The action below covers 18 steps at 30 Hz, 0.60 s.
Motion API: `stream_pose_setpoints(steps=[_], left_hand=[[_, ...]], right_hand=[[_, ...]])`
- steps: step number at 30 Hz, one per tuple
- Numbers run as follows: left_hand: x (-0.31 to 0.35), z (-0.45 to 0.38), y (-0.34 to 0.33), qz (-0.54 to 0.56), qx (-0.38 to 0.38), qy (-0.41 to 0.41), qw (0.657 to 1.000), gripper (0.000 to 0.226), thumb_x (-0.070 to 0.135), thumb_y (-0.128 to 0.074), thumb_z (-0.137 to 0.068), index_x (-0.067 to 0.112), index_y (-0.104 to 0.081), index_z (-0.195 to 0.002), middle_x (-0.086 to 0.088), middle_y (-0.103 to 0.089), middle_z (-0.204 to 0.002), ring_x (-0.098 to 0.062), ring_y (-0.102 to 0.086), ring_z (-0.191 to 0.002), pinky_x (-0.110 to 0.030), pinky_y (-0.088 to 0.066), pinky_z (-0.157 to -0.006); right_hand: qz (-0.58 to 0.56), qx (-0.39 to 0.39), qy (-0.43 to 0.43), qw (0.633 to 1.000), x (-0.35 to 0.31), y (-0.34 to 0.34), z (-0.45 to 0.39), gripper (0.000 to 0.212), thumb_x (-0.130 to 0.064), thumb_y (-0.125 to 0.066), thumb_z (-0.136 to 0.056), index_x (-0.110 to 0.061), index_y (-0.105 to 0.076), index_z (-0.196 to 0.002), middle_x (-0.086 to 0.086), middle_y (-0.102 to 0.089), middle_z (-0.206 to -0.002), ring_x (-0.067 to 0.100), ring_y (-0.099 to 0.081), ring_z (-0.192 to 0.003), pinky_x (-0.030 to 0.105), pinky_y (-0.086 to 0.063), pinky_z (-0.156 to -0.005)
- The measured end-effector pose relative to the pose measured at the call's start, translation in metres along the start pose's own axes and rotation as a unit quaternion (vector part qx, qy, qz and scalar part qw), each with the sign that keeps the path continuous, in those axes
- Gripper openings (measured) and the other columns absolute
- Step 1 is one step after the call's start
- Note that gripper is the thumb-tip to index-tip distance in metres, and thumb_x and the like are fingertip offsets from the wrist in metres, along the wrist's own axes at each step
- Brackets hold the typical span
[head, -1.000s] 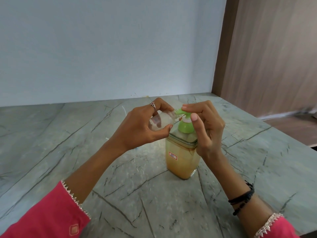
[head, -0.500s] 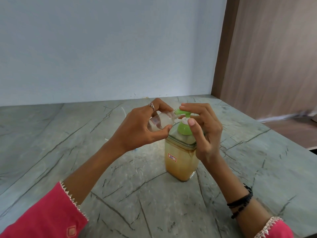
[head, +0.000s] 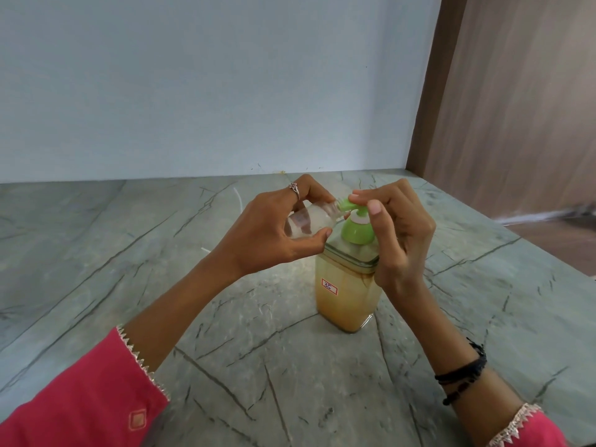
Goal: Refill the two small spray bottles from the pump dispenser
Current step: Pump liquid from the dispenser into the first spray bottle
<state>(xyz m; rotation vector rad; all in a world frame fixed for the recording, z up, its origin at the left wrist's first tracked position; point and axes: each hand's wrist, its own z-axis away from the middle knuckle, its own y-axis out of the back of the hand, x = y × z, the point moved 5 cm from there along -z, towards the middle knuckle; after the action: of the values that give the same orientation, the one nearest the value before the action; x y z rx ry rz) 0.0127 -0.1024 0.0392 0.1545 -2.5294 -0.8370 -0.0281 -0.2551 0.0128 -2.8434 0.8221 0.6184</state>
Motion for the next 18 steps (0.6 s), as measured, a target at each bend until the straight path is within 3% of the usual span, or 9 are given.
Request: stream_pose_setpoints(steps=[5,12,18], left_hand=[[0.0013,-0.0011,0.0001,0.003,0.006,0.002,1.0,0.031,0.038,-0.063,-0.071,0.036,-0.051,-0.099,0.025,-0.059,-0.094,-0.007,-0.06,-0.069,-0.024,-0.052,-0.057],[0.0016,-0.0024,0.0015,-0.004,0.003,-0.005,1.0,0.03,0.041,-0.061,-0.072,0.036,-0.051,-0.1,0.033,-0.058,-0.091,-0.005,-0.059,-0.069,-0.024,-0.052,-0.056],[0.0004,-0.0021,0.0026,-0.008,0.003,-0.008,1.0,0.029,0.041,-0.061,-0.072,0.035,-0.053,-0.1,0.026,-0.06,-0.087,-0.006,-0.06,-0.069,-0.022,-0.052,-0.053]], right_hand=[[-0.022,-0.017,0.016,0.999,0.0007,0.0003,0.0038,0.023,-0.017,-0.042,-0.091,-0.01,-0.062,-0.098,0.011,-0.059,-0.092,-0.006,-0.055,-0.086,0.009,-0.041,-0.072],[-0.027,-0.009,0.017,0.999,0.0003,0.0004,0.0032,0.024,-0.018,-0.042,-0.092,-0.011,-0.063,-0.101,0.003,-0.06,-0.097,-0.003,-0.058,-0.089,0.012,-0.044,-0.073],[-0.028,-0.012,0.034,0.999,0.0003,0.0011,0.0033,0.027,-0.019,-0.044,-0.092,-0.011,-0.064,-0.108,-0.005,-0.064,-0.106,0.006,-0.062,-0.101,0.016,-0.046,-0.082]])
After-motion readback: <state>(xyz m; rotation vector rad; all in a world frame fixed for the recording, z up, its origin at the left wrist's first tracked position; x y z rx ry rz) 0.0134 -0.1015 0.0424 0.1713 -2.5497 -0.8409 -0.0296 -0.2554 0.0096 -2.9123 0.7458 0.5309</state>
